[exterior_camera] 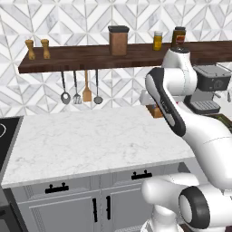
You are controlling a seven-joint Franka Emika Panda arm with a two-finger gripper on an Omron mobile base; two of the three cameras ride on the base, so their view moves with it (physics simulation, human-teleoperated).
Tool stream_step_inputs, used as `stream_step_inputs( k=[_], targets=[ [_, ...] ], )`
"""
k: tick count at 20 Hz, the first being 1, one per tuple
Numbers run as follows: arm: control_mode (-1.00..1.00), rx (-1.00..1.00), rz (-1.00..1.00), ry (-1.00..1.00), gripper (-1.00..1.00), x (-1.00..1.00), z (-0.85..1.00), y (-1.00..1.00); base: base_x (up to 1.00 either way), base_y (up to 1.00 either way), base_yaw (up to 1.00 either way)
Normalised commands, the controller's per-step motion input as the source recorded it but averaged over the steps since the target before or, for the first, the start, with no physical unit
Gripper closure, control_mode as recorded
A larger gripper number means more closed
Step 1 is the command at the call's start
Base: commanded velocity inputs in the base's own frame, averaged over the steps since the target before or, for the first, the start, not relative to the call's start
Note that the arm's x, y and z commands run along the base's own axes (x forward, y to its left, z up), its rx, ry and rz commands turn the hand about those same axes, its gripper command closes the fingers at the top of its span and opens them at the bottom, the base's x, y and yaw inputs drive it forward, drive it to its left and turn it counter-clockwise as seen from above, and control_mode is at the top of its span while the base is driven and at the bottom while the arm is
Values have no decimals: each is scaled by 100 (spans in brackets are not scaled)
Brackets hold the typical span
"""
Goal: Place the appropriate cutting tool for cutting the cucumber skin on the cutting board.
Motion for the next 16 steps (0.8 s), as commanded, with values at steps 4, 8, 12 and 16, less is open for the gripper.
stream_step_inputs(
  k=[4,8,12,16],
  targets=[
    [-100,0,0,0,-100,-12,-8,-9,0,0,0],
    [-100,1,0,8,-100,-14,-38,-39,0,0,0],
    [-100,1,0,0,-100,-70,-26,-100,0,0,0],
    [-100,0,0,1,-100,-58,-27,-100,0,0,0]
  ],
)
